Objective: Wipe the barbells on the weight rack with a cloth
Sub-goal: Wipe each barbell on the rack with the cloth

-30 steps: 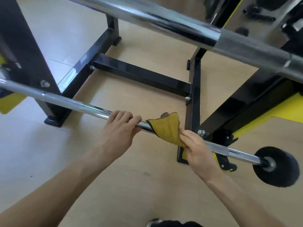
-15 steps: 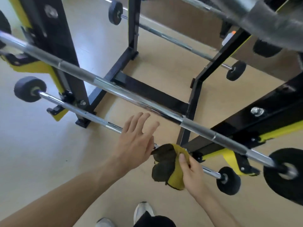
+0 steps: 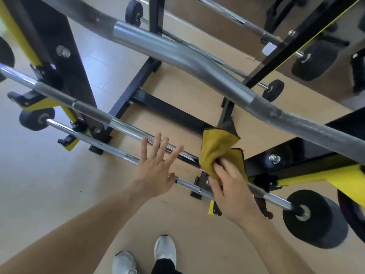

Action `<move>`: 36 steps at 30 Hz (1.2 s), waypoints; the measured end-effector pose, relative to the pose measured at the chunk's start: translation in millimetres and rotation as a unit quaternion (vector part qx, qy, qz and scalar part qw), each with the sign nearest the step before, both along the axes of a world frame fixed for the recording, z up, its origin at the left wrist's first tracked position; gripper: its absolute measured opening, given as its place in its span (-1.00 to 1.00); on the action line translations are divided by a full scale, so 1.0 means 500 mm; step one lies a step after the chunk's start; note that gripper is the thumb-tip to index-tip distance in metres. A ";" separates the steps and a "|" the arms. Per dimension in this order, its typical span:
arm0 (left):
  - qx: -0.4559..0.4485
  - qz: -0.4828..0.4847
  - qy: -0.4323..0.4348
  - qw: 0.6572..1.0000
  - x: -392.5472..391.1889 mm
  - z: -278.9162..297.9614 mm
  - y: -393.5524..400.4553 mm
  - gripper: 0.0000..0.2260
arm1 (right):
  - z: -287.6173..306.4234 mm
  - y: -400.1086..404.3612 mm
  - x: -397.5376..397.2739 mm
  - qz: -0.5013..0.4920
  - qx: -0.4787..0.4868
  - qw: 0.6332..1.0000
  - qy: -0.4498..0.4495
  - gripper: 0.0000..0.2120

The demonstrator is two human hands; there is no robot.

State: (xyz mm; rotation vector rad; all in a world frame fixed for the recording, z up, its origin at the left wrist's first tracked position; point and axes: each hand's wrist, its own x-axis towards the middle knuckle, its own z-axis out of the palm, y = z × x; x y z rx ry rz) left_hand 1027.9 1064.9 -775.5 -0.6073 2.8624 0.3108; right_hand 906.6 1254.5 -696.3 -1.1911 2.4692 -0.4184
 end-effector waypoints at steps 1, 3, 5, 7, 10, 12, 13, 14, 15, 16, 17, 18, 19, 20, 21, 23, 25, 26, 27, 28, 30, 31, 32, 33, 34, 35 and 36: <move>0.006 0.005 0.002 1.000 -0.001 -0.003 0.001 -0.33 | -0.027 -0.010 -0.002 0.043 0.090 0.995 0.004 -0.51; 0.011 0.018 0.025 0.999 -0.005 -0.009 0.003 -0.42 | -0.070 -0.031 0.000 0.094 0.184 0.978 0.019 -0.42; 0.016 0.042 0.036 0.998 -0.013 -0.011 0.007 -0.44 | -0.097 -0.063 0.004 0.101 0.165 0.980 0.039 -0.46; 0.015 0.065 0.024 0.997 -0.023 -0.015 0.013 -0.39 | -0.113 -0.091 -0.001 0.079 0.139 0.987 0.036 -0.53; 0.008 0.087 0.049 0.995 -0.031 -0.022 0.020 -0.45 | -0.122 -0.041 -0.029 0.061 0.140 0.985 0.081 -0.59; 0.005 0.097 0.076 0.992 -0.032 -0.030 0.021 -0.54 | -0.117 0.052 -0.066 0.013 0.158 0.982 0.106 -0.58; 0.004 0.102 0.086 0.991 -0.033 -0.032 0.023 -0.58 | -0.113 0.099 -0.085 -0.012 0.167 0.979 0.116 -0.56; 0.001 0.107 0.093 0.990 -0.035 -0.035 0.026 -0.61 | -0.108 0.135 -0.100 -0.032 0.184 0.975 0.117 -0.52; -0.002 0.112 0.101 0.989 -0.038 -0.036 0.030 -0.63 | -0.105 0.154 -0.108 -0.042 0.208 0.971 0.113 -0.50; -0.003 0.118 0.109 0.987 -0.040 -0.039 0.033 -0.66 | -0.103 0.158 -0.109 -0.043 0.231 0.965 0.114 -0.51; -0.006 0.122 0.117 0.985 -0.042 -0.041 0.035 -0.67 | -0.104 0.151 -0.107 -0.043 0.246 0.960 0.123 -0.54; -0.007 0.126 0.125 0.984 -0.043 -0.044 0.036 -0.68 | -0.107 0.140 -0.101 -0.044 0.244 0.959 0.136 -0.58; -0.007 0.127 0.132 0.983 -0.043 -0.047 0.037 -0.69 | -0.109 0.125 -0.095 -0.042 0.226 0.962 0.146 -0.60; -0.005 0.129 0.138 0.982 -0.044 -0.049 0.038 -0.70 | -0.110 0.104 -0.088 -0.033 0.199 0.968 0.149 -0.63; -0.006 0.131 0.139 0.982 -0.043 -0.048 0.038 -0.71 | -0.110 0.075 -0.081 -0.017 0.172 0.975 0.138 -0.64; -0.012 0.133 0.123 0.983 -0.044 -0.045 0.039 -0.70 | -0.120 0.005 -0.063 0.020 0.129 0.986 0.103 -0.62; -0.021 0.130 0.099 0.986 -0.045 -0.042 0.039 -0.69 | -0.132 -0.058 -0.045 0.067 0.096 0.986 0.119 -0.59; -0.023 0.129 0.090 0.987 -0.045 -0.040 0.039 -0.68 | -0.135 -0.073 -0.044 0.090 0.082 0.984 0.126 -0.58; -0.026 0.128 0.083 0.988 -0.045 -0.037 0.038 -0.68 | -0.132 -0.072 -0.048 0.115 0.078 0.983 0.117 -0.56; -0.027 0.127 0.080 0.988 -0.045 -0.033 0.038 -0.69 | -0.126 -0.054 -0.058 0.140 0.081 0.982 0.101 -0.54; -0.029 0.128 0.078 0.988 -0.043 -0.024 0.036 -0.74 | -0.118 0.020 -0.094 0.149 0.120 0.978 0.080 -0.52; -0.028 0.126 0.075 0.989 -0.043 -0.019 0.035 -0.76 | -0.111 0.068 -0.116 0.128 0.151 0.977 0.084 -0.53; -0.027 0.122 0.072 0.990 -0.044 -0.016 0.032 -0.78 | -0.102 0.113 -0.137 0.101 0.177 0.974 0.094 -0.52; -0.026 0.118 0.069 0.990 -0.045 -0.012 0.030 -0.79 | -0.092 0.149 -0.150 0.076 0.199 0.972 0.103 -0.50; -0.026 0.115 0.067 0.991 -0.045 -0.012 0.027 -0.79 | -0.088 0.168 -0.156 0.060 0.218 0.968 0.105 -0.49; -0.026 0.114 0.066 0.991 -0.045 -0.011 0.026 -0.79 | -0.088 0.167 -0.158 0.054 0.230 0.966 0.103 -0.53; -0.025 0.112 0.069 0.991 -0.046 -0.013 0.025 -0.79 | -0.091 0.150 -0.155 0.056 0.232 0.966 0.096 -0.60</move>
